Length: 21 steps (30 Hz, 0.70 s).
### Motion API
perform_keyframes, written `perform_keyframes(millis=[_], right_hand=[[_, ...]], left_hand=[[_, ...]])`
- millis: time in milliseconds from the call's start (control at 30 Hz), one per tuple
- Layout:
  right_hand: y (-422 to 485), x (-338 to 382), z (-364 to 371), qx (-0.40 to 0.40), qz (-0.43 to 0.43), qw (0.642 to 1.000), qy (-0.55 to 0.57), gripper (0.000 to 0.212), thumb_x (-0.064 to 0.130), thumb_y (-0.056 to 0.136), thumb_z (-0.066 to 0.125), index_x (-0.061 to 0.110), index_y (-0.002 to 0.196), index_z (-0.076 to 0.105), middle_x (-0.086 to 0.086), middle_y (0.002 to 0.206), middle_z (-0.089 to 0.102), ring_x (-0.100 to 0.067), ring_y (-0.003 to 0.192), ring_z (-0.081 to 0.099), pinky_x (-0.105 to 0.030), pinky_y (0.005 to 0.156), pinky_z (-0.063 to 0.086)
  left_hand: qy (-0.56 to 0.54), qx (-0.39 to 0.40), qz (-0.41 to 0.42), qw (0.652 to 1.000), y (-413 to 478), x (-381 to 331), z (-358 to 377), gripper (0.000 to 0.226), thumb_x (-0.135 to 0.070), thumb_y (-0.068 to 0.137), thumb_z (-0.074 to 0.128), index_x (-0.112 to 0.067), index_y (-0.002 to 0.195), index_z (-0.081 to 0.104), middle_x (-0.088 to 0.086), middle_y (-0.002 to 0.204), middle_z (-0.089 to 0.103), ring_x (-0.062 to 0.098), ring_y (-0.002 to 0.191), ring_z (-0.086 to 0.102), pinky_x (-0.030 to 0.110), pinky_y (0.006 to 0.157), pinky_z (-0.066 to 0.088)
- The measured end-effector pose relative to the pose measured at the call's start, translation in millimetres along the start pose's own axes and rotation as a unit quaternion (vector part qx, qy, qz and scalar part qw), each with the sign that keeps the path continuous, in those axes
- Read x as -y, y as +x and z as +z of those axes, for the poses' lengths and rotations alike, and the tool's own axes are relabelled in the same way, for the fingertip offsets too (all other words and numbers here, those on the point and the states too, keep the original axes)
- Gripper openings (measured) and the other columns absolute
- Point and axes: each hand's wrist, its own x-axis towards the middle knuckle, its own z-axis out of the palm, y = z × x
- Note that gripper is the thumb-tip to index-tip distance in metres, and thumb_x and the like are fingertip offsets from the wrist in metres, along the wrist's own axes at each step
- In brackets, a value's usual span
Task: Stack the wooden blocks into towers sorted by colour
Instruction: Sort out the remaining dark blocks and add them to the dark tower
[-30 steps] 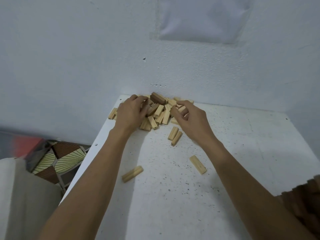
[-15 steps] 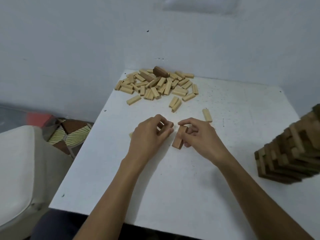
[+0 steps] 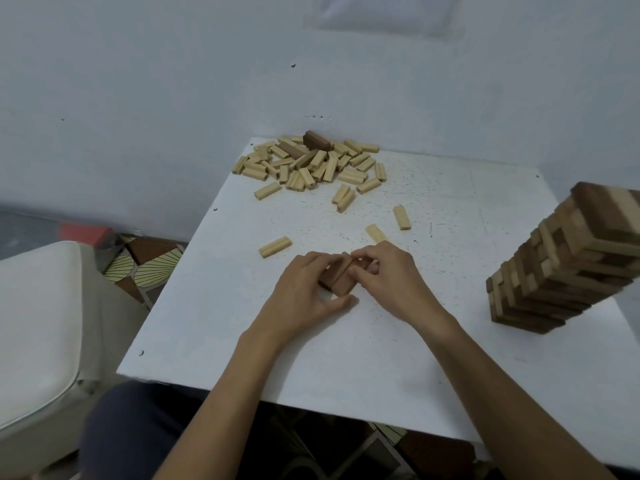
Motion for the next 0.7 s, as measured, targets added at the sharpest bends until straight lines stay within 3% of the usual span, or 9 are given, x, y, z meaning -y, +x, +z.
perform_keyframes(millis=[133,200,300,533,700], right_hand=[[13,4,-7,0.008,0.005,0.999,-0.033,0.029,0.023,0.097,0.058,0.014,0.122,0.066,-0.004,0.102,0.066,-0.014,0.092,0.058,-0.023,0.079,0.044],[31,8,-13,-0.017,0.008,0.998,-0.052,0.025,0.022,0.097,0.056,0.013,0.116,0.068,-0.002,0.092,0.067,-0.015,0.085,0.060,-0.029,0.076,0.049],[72,17,-21,-0.054,-0.002,0.996,-0.066,0.021,0.019,0.097,0.054,0.010,0.106,0.070,-0.002,0.083,0.067,-0.019,0.077,0.062,-0.038,0.073,0.055],[178,24,-14,-0.079,-0.050,0.992,-0.083,0.020,0.017,0.096,0.053,0.013,0.105,0.071,-0.005,0.094,0.070,-0.023,0.085,0.064,-0.041,0.076,0.055],[232,21,6,-0.035,-0.105,0.986,-0.123,0.031,0.020,0.098,0.052,0.021,0.125,0.066,-0.011,0.113,0.060,-0.026,0.096,0.059,-0.033,0.075,0.048]], left_hand=[[0.022,-0.049,-0.005,0.999,-3,-1,6,0.045,-0.038,0.078,0.069,-0.031,0.121,0.057,-0.019,0.106,0.059,0.001,0.098,0.047,0.017,0.084,0.041],[0.027,-0.060,-0.011,0.998,-2,-1,5,0.038,-0.035,0.078,0.065,-0.034,0.115,0.057,-0.022,0.101,0.058,0.002,0.097,0.046,0.023,0.083,0.044],[0.030,-0.061,-0.016,0.998,4,1,-3,0.035,-0.031,0.077,0.061,-0.038,0.110,0.056,-0.023,0.097,0.058,0.001,0.098,0.045,0.020,0.083,0.042],[0.011,-0.047,-0.002,0.999,24,17,-21,0.037,-0.029,0.078,0.063,-0.038,0.113,0.054,-0.030,0.099,0.053,0.000,0.106,0.047,0.015,0.085,0.040],[0.007,-0.060,0.025,0.998,28,24,-19,0.041,-0.029,0.079,0.067,-0.032,0.117,0.055,-0.024,0.102,0.054,0.002,0.102,0.049,0.016,0.084,0.039]])
